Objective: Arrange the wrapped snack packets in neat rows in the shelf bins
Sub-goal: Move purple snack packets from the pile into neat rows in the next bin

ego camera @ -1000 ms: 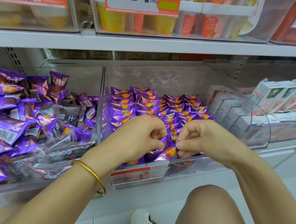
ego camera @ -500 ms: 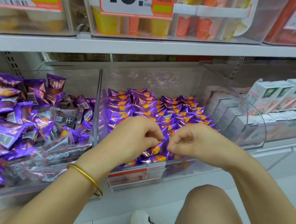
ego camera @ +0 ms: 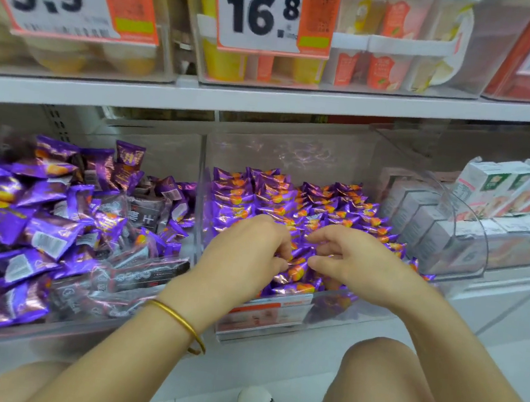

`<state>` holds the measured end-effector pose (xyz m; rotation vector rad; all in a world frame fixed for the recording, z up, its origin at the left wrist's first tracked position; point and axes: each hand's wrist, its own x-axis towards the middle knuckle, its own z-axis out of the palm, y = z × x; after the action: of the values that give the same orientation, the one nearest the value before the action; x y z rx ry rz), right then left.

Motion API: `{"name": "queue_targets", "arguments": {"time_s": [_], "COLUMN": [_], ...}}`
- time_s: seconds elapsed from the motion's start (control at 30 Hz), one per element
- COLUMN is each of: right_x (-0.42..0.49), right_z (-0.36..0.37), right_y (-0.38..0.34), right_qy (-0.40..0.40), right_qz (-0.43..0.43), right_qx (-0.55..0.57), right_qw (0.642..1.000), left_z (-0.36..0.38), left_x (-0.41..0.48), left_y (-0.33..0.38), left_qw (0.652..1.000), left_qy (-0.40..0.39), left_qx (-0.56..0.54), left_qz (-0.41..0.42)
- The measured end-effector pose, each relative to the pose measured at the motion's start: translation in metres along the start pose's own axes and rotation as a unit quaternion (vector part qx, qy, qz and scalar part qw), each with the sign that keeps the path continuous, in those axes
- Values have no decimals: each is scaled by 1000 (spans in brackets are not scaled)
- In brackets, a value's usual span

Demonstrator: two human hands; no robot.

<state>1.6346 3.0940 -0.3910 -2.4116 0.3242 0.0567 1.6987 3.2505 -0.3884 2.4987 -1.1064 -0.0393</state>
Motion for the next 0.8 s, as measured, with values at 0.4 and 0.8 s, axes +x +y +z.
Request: {"name": "queue_targets", "arguments": {"time_s": [0.4, 0.8], "right_x": [-4, 38], "right_z": [60, 146], "right_y": [-141, -227], "right_qy": [122, -22], "right_qz": [-350, -355], "right_qx": [-11, -211], "right_qw": [929, 910], "left_z": [-87, -114], "left_x": [-89, -194], "left_y": [-94, -147], "left_qw": [931, 883], "left_qy": [344, 166], "left_qx": [-8, 179], "left_qz": [-119, -401]}}
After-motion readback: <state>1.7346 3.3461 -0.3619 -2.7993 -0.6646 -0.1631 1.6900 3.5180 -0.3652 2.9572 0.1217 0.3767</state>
